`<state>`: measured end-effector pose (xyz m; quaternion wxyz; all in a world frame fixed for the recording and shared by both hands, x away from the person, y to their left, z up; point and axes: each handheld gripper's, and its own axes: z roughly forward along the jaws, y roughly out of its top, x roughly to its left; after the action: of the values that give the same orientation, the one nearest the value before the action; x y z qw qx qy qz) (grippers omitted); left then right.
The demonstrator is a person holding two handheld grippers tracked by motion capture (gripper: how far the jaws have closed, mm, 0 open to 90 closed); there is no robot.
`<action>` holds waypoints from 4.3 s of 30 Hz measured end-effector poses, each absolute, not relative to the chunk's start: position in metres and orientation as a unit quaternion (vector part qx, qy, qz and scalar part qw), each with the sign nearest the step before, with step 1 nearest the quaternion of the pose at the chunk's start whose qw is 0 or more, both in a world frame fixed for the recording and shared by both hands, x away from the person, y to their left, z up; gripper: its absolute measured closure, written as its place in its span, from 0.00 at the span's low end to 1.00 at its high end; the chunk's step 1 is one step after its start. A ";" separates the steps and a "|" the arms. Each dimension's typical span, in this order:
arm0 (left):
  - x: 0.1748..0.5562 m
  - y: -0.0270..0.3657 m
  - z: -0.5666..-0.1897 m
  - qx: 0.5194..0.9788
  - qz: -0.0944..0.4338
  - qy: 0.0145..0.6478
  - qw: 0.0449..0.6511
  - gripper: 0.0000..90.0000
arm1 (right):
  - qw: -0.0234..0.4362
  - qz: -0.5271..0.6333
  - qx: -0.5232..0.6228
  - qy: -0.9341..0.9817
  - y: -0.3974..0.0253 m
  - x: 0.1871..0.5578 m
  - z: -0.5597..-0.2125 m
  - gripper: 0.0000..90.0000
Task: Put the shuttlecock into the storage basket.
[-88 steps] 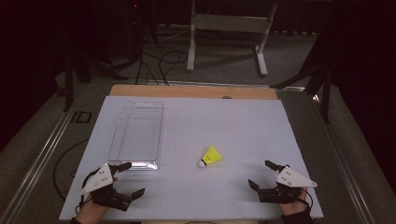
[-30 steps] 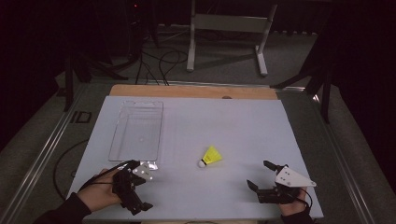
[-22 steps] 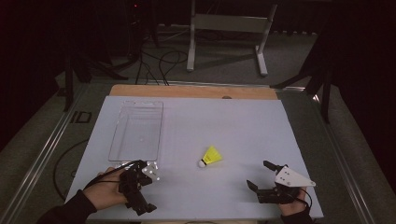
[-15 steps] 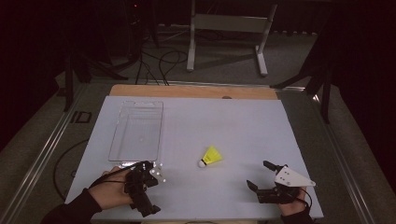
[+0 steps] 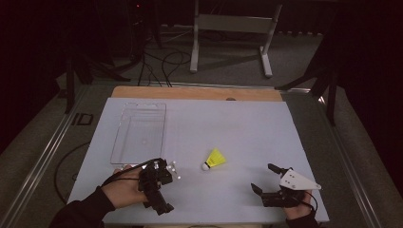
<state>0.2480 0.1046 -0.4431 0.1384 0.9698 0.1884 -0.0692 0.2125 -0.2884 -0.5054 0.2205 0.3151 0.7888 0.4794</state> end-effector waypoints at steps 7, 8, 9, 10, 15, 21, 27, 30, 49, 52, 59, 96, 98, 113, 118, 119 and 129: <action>0.256 0.092 -0.441 0.968 -0.068 0.204 0.132 0.00 | 0.221 0.479 0.315 0.789 -0.288 0.212 -0.505 0.10; 0.257 0.091 -0.441 0.967 -0.069 0.206 0.132 0.00 | 0.221 0.480 0.315 0.789 -0.289 0.212 -0.505 0.10; 0.258 0.090 -0.441 0.967 -0.069 0.206 0.132 0.00 | 0.221 0.480 0.315 0.789 -0.289 0.212 -0.505 0.10; 0.258 0.090 -0.441 0.967 -0.069 0.206 0.132 0.00 | 0.221 0.480 0.315 0.789 -0.289 0.212 -0.505 0.10; 0.267 0.084 -0.440 0.961 -0.073 0.229 0.134 0.00 | 0.220 0.480 0.315 0.789 -0.289 0.213 -0.505 0.10; 0.276 0.076 -0.442 0.960 -0.079 0.235 0.129 0.00 | 0.219 0.480 0.315 0.789 -0.289 0.213 -0.506 0.10; 0.284 0.065 -0.442 0.958 -0.082 0.239 0.134 0.00 | 0.218 0.479 0.314 0.790 -0.289 0.213 -0.506 0.10; 0.290 0.061 -0.441 0.951 -0.095 0.251 0.152 0.00 | 0.217 0.479 0.315 0.790 -0.289 0.213 -0.506 0.10; 0.319 0.035 -0.452 0.932 -0.076 0.304 0.181 0.00 | 0.216 0.481 0.314 0.790 -0.289 0.213 -0.506 0.10; 0.321 0.031 -0.452 0.929 -0.074 0.309 0.189 0.00 | 0.216 0.481 0.313 0.790 -0.289 0.214 -0.506 0.10; 0.328 0.021 -0.455 0.921 -0.068 0.327 0.202 0.00 | 0.214 0.482 0.314 0.790 -0.288 0.214 -0.506 0.10; 0.339 0.000 -0.497 0.922 -0.049 0.352 0.157 0.46 | 0.208 0.482 0.309 0.793 -0.287 0.215 -0.508 0.10; 0.339 -0.001 -0.499 0.922 -0.050 0.352 0.155 0.49 | 0.207 0.482 0.310 0.793 -0.287 0.215 -0.508 0.10; 0.340 -0.007 -0.505 0.930 -0.052 0.336 0.137 0.72 | 0.205 0.481 0.309 0.794 -0.287 0.215 -0.508 0.10; 0.339 -0.010 -0.504 0.940 -0.063 0.310 0.130 0.73 | 0.205 0.482 0.309 0.794 -0.287 0.215 -0.508 0.10; 0.339 -0.011 -0.504 0.942 -0.068 0.303 0.128 0.73 | 0.205 0.482 0.310 0.794 -0.287 0.215 -0.508 0.10; 0.340 -0.013 -0.494 0.947 -0.087 0.282 0.126 0.74 | 0.205 0.482 0.310 0.793 -0.288 0.215 -0.508 0.10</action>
<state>0.3404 -0.0126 -0.4938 0.1258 0.9472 0.2819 -0.0867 0.2154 -0.2875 -0.5076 0.2049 0.3102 0.7933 0.4822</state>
